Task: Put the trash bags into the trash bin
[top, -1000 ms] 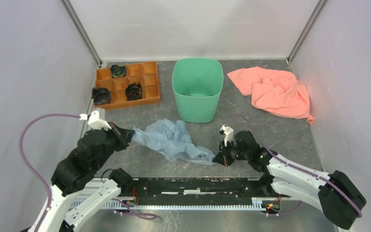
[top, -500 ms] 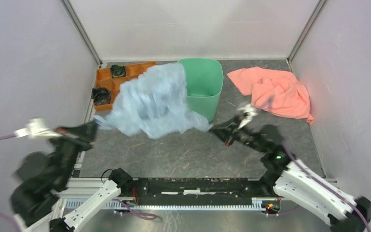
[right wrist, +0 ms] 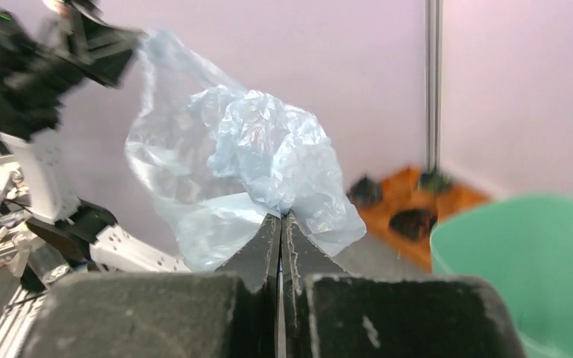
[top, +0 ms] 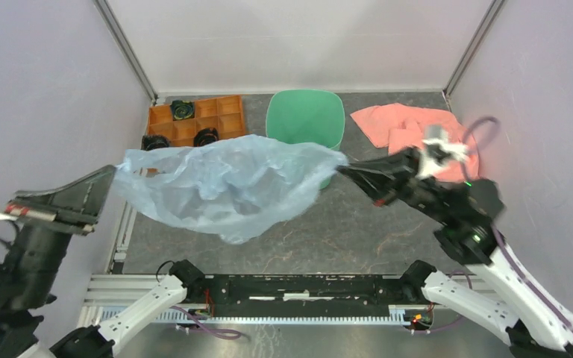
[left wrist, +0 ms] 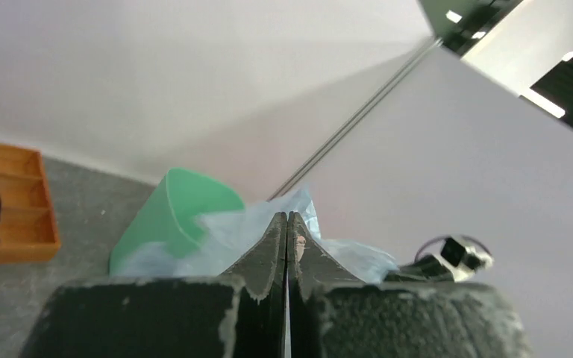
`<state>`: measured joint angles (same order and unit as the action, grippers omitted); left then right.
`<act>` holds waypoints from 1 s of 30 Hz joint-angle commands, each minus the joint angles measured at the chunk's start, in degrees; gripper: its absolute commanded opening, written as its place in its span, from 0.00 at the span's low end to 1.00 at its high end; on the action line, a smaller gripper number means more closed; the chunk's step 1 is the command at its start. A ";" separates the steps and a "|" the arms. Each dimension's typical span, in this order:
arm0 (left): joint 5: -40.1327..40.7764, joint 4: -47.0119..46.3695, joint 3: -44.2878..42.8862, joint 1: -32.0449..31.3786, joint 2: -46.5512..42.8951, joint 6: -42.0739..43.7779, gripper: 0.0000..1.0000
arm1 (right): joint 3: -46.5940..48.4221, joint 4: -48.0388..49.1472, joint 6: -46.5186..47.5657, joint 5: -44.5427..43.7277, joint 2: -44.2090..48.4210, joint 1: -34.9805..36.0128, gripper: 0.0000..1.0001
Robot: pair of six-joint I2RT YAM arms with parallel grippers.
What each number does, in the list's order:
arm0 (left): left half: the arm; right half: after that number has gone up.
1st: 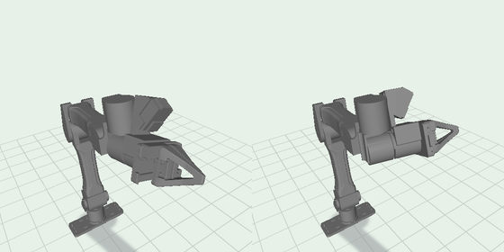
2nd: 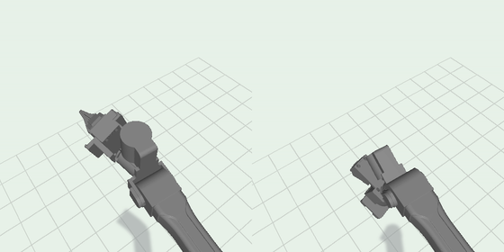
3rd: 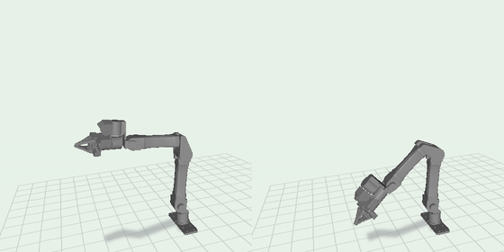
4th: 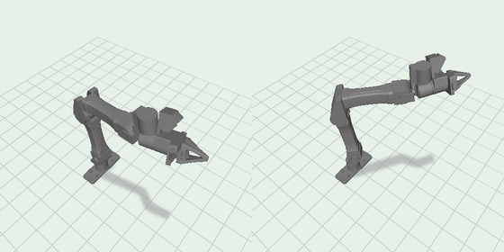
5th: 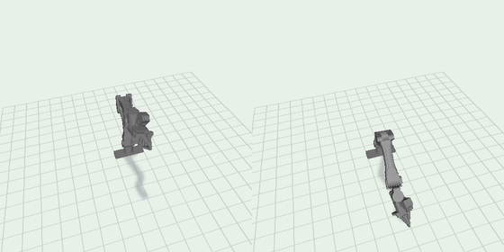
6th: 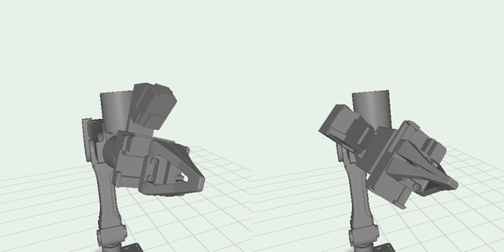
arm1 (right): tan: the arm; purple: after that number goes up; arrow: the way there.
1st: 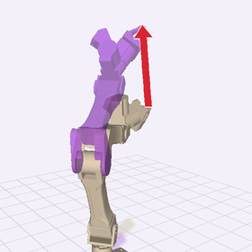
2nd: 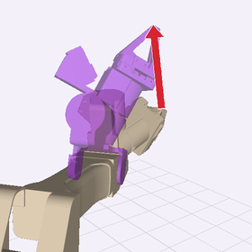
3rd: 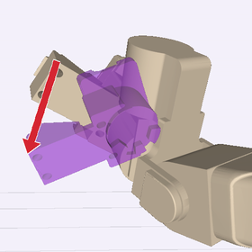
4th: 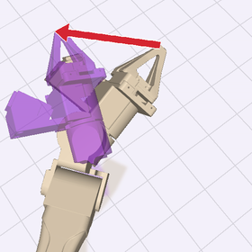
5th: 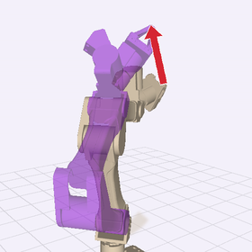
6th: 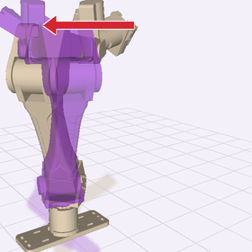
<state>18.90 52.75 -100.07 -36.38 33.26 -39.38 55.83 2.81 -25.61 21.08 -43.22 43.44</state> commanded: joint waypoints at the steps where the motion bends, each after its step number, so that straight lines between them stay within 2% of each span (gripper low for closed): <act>1: 1.56 -5.46 6.26 0.08 -5.92 1.24 0.02 | -7.70 1.11 3.02 -3.35 6.21 0.33 0.01; 4: 9.81 3.72 22.30 0.01 -13.92 -10.63 0.02 | -23.89 4.60 -2.81 -1.91 5.00 0.28 0.01; 6: 8.67 10.22 32.93 -0.01 -16.80 -17.47 0.02 | -36.92 12.69 -8.85 2.28 2.21 0.35 0.01; 8: 5.99 13.42 40.15 -0.01 -18.69 -19.24 0.02 | -44.98 16.93 -10.77 2.72 0.75 0.36 0.01; 10: 7.24 15.78 40.62 -0.13 -18.03 -18.19 0.02 | -43.24 12.20 -7.93 0.21 1.06 0.39 0.01; 11: 9.08 16.27 37.98 -0.43 -16.22 -16.95 0.02 | -37.94 7.91 -4.76 -0.58 1.06 0.40 0.01; 13: 9.92 12.47 26.54 -1.31 -10.80 -10.25 0.02 | -24.56 1.45 0.57 -0.96 0.24 0.34 0.01; 14: 8.74 9.38 22.36 -1.39 -7.23 -6.65 0.02 | -16.30 -1.81 3.27 -1.04 -0.91 0.36 0.01; 16: 3.73 3.93 6.96 -1.41 0.04 -0.73 0.02 | -1.71 -5.95 5.71 0.03 -3.13 0.42 0.01; 17: 0.49 1.62 0.52 -1.37 3.28 1.13 0.02 | 3.54 -5.22 5.55 1.43 -3.58 0.48 0.01; 19: -6.52 -3.32 -6.18 -1.28 7.03 3.13 0.02 | 6.34 0.69 3.23 4.74 -2.76 0.42 0.01; 21: -3.68 -5.46 -4.21 -1.14 6.53 3.43 0.02 | 2.12 5.04 1.98 5.02 -0.80 0.36 0.01; 24: 10.92 1.77 10.76 -1.22 0.97 -1.01 0.02 | -12.06 4.25 0.69 -0.17 0.39 0.39 0.00; 25: 13.44 4.97 16.37 -1.30 -0.32 -3.18 0.02 | -16.90 4.29 -0.08 -1.33 0.10 0.40 0.00; 26: 14.50 7.39 20.54 -1.37 -1.17 -4.28 0.02 | -21.90 4.48 -0.65 -1.65 -0.48 0.39 0.00; 28: 14.28 10.12 25.34 -1.32 -3.03 -5.91 0.02 | -25.81 2.96 -0.04 -2.08 -1.24 0.35 0.00; 30: 13.33 7.80 24.72 -1.32 -6.23 -4.96 0.02 | -22.32 -0.53 2.96 -3.45 0.43 0.33 0.00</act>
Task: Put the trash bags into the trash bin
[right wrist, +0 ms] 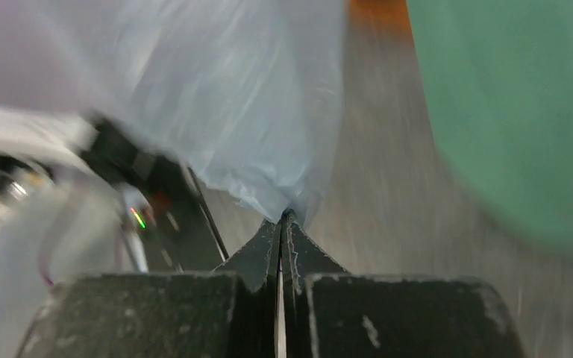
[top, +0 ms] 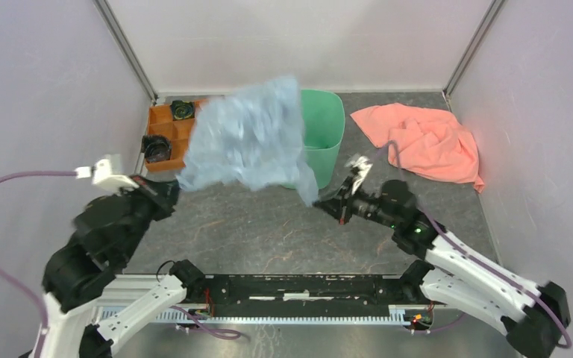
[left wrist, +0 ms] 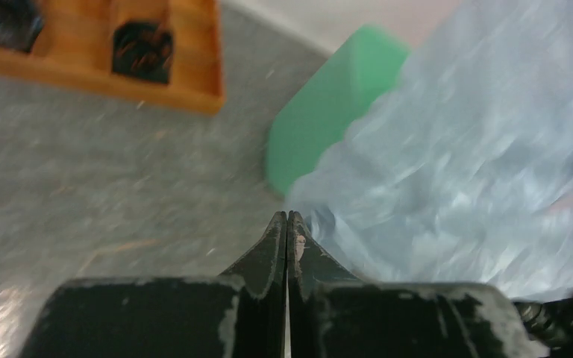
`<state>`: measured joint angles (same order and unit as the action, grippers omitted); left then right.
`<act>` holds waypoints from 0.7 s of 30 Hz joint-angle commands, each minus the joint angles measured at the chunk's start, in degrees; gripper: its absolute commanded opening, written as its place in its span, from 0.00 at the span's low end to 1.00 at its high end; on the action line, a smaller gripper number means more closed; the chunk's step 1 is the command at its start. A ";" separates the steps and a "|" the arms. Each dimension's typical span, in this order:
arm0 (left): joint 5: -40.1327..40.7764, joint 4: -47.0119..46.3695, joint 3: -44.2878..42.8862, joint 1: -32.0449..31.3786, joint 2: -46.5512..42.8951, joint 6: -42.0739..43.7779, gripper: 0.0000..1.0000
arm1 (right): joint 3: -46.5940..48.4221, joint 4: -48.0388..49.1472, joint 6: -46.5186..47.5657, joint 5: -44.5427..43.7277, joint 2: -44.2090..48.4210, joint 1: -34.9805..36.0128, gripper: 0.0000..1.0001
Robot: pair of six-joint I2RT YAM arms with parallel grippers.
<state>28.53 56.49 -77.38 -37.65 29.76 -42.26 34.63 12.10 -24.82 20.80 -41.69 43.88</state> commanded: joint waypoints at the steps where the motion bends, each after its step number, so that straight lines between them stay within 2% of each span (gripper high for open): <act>1: 3.80 3.28 0.29 -0.10 -3.27 -1.32 0.02 | 1.86 -11.20 3.31 -3.71 -0.36 -0.10 0.00; 6: 9.38 4.90 -8.89 -0.13 -1.62 -1.33 0.02 | 16.66 -17.62 10.25 -0.74 -4.44 -0.14 0.00; 8: 8.97 4.94 -7.09 -0.14 -2.23 -1.64 0.02 | 15.32 -16.55 10.32 -0.07 -6.08 -0.12 0.01; 12: 6.87 4.88 -0.17 -0.15 -5.51 -4.78 0.02 | 5.43 -8.44 6.27 -0.14 -6.34 -0.16 0.00; 16: 6.83 4.90 2.40 -0.17 -7.00 -5.37 0.02 | 1.93 -5.55 4.81 -0.49 -6.74 -0.13 0.01; 18: 7.05 5.17 2.48 -0.15 -6.20 -5.08 0.02 | -0.26 -1.80 4.27 -0.48 -7.59 -0.13 0.08; 21: 6.54 5.03 3.89 -0.14 -4.98 -5.70 0.02 | -0.52 0.66 5.85 -0.37 -12.59 -0.12 0.34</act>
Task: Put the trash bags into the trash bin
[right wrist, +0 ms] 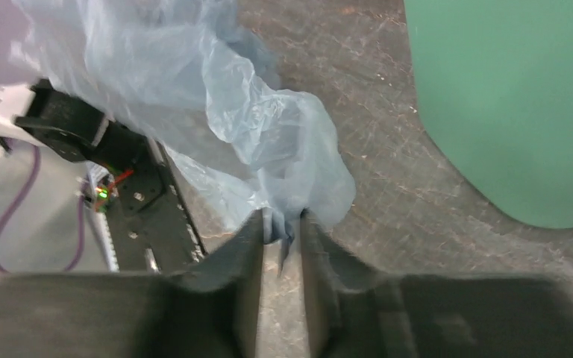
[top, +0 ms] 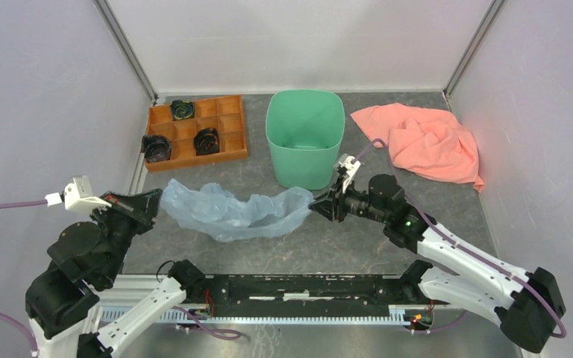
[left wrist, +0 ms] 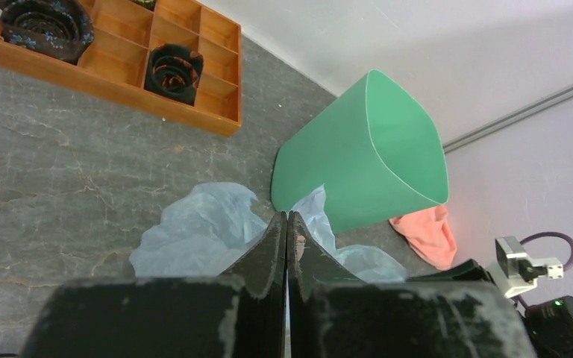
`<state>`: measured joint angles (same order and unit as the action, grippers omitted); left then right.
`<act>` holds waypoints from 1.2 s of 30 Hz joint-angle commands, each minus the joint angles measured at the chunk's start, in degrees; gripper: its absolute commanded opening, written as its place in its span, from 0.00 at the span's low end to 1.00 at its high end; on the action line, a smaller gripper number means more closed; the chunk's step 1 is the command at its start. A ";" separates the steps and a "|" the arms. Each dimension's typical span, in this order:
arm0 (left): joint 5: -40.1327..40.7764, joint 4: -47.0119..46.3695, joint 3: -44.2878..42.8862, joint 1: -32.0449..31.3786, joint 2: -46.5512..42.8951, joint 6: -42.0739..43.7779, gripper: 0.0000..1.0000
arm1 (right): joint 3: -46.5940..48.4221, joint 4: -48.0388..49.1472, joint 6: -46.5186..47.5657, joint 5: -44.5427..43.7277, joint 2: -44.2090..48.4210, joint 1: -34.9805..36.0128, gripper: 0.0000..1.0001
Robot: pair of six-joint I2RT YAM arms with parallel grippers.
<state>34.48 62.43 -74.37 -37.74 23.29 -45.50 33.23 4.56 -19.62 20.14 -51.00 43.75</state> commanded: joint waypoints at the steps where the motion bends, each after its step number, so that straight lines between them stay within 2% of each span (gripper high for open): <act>1: 0.07 -1.37 1.53 -0.06 1.57 -2.82 0.02 | 1.68 8.70 1.54 1.33 -5.64 0.06 0.41; 3: -1.30 -2.77 3.07 -0.06 1.35 -3.22 0.02 | 2.42 11.25 2.30 2.73 -9.70 0.02 0.47; 7: -2.07 -3.21 4.87 -0.06 0.61 -4.17 0.02 | 1.63 19.52 0.49 -1.44 -14.65 0.07 0.74; 8: -1.98 -3.09 5.23 -0.06 0.44 -4.49 0.02 | 1.41 21.49 0.22 -2.96 -15.61 -0.02 0.79; 9: -2.37 -3.02 6.45 -0.08 -0.05 -5.31 0.02 | 0.89 27.28 -0.54 -8.33 -19.38 0.09 0.88; 12: -3.18 -3.43 7.71 -0.06 -0.15 -5.90 0.02 | 0.76 33.26 -2.80 -13.14 -24.44 0.18 0.90; 18: -5.52 -5.42 9.25 -0.06 0.23 -5.92 0.02 | -0.71 45.53 -6.54 -28.17 -33.71 0.72 0.91; 22: -9.56 -8.79 10.13 -0.06 0.97 -4.13 0.02 | 3.17 46.35 -3.30 -33.07 -39.76 0.35 0.91; 25: -13.53 -11.75 10.38 -0.08 1.80 -2.04 0.02 | 7.45 39.96 0.05 -32.02 -41.57 -0.14 0.91; 27: -15.32 -13.55 10.15 -0.06 2.32 -1.04 0.02 | 6.56 37.17 0.59 -27.08 -39.73 -0.21 0.91; 32: -18.11 -16.80 10.44 -0.06 3.51 1.22 0.02 | 1.69 21.59 -1.01 -14.31 -31.53 0.27 0.91; 36: -18.01 -17.79 10.48 -0.06 4.52 2.72 0.02 | -7.07 20.16 -4.74 -8.82 -25.84 1.68 0.90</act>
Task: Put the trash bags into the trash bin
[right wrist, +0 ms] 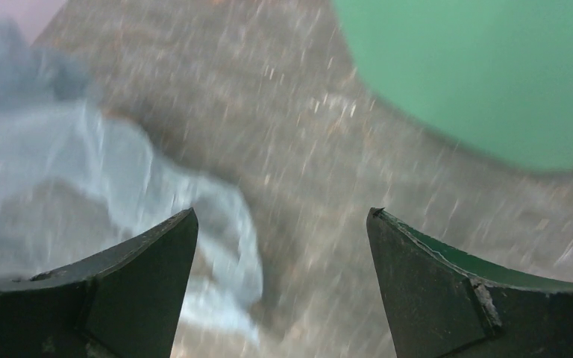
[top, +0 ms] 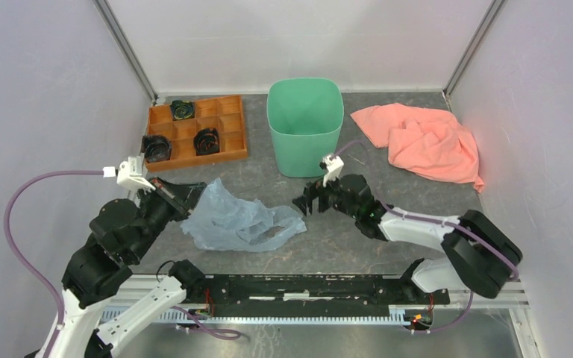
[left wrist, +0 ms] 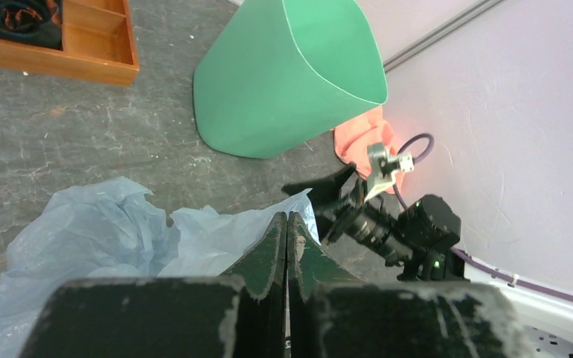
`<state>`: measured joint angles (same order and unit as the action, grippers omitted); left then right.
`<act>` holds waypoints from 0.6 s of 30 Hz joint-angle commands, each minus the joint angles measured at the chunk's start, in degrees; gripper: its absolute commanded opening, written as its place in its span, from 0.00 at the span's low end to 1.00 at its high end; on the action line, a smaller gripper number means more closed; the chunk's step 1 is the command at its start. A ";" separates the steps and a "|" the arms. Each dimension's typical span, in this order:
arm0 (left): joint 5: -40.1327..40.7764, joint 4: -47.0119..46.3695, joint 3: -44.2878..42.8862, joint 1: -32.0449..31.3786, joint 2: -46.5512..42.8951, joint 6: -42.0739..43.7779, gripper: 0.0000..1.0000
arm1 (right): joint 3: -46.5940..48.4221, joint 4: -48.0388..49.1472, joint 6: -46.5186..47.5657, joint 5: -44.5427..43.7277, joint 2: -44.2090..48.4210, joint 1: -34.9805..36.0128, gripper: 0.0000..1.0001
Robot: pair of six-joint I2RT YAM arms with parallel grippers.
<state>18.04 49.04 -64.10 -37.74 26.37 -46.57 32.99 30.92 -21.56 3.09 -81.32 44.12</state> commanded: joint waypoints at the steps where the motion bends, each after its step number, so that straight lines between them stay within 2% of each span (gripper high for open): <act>1: -1.03 -4.49 0.20 -0.10 1.56 4.03 0.02 | -8.29 -5.40 -3.93 8.52 5.05 1.83 0.90; 4: -0.52 -5.42 0.62 -0.06 1.71 4.08 0.02 | -9.60 -6.97 -9.09 3.89 5.33 2.46 0.90; 7: -2.02 -6.13 1.49 -0.07 1.63 3.24 0.02 | -10.35 -7.77 -18.34 0.66 4.55 2.52 0.90; 10: -2.29 -5.62 2.04 -0.06 1.34 3.16 0.02 | -12.57 -2.05 -27.15 0.88 2.13 4.17 0.89; 16: -2.81 -4.72 2.05 -0.06 0.81 3.07 0.02 | -12.79 7.80 -38.26 -0.84 -3.86 7.72 0.87; 18: -2.84 -4.38 2.25 -0.06 0.60 2.66 0.02 | -12.61 11.76 -39.50 -1.09 -5.39 8.32 0.80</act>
<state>16.16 45.71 -62.13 -37.74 27.42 -45.12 21.02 33.78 -52.60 4.03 -83.66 50.98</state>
